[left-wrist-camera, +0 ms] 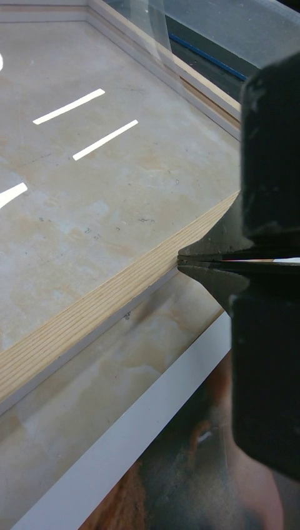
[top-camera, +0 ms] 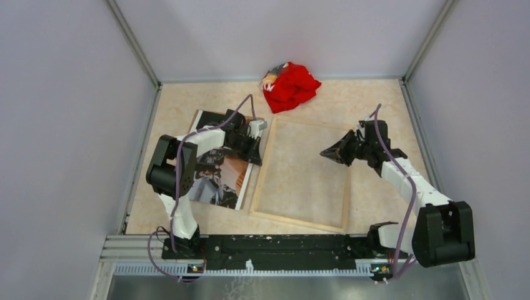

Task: Put the photo into the frame
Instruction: Place the photo frame item in the photo frame.

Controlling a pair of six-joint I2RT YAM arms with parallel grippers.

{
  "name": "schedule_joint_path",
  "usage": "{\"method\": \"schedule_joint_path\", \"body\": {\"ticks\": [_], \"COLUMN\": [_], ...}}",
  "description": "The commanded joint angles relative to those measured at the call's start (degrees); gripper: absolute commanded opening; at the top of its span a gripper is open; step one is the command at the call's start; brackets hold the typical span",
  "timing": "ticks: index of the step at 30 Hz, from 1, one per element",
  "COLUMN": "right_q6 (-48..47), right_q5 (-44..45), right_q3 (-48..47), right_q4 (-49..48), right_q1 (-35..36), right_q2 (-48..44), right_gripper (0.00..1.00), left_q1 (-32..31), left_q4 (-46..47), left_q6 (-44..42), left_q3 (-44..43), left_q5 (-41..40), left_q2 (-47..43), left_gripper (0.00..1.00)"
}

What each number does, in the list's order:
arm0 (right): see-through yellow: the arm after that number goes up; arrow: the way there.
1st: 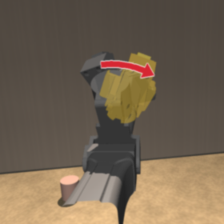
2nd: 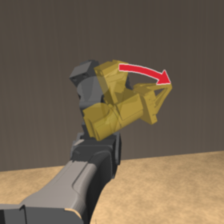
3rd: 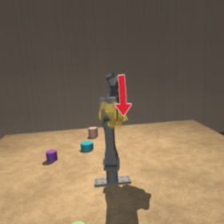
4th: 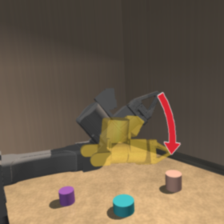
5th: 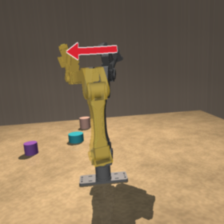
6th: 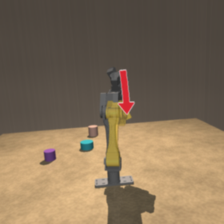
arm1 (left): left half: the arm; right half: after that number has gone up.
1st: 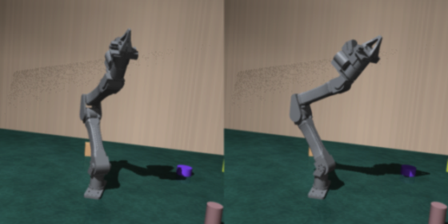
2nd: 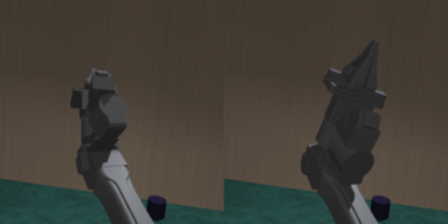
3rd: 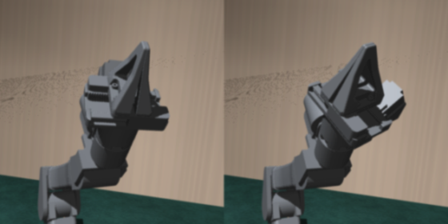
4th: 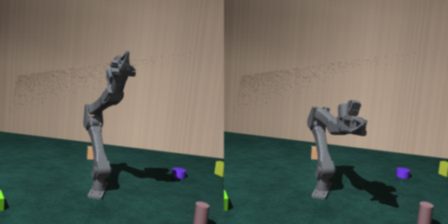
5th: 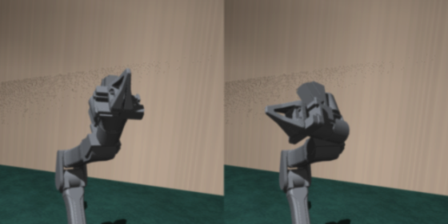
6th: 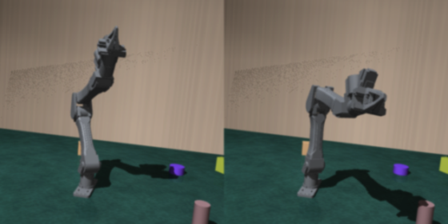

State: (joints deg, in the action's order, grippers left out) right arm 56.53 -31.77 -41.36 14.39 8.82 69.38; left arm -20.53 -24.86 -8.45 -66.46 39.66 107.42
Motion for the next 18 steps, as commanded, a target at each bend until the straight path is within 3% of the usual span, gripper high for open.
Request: {"method": "schedule_joint_path", "body": {"ticks": [1,18], "right_q6": [3.0,7.8], "right_q5": [-4.0,-5.8], "right_q3": [-3.0,1.0], "right_q4": [0.3,-2.6], "right_q1": [0.4,-3.5], "right_q2": [-2.2,-4.2], "right_gripper": [0.00,0.00], "left_q1": [-0.3,-0.3], "left_q4": [-1.7,-1.7], "left_q6": [-1.5,-1.4], "left_q3": [2.1,2.2], "left_q5": [-3.0,-2.8], "left_q2": [2.6,2.5], "left_gripper": [0.00,0.00]}}
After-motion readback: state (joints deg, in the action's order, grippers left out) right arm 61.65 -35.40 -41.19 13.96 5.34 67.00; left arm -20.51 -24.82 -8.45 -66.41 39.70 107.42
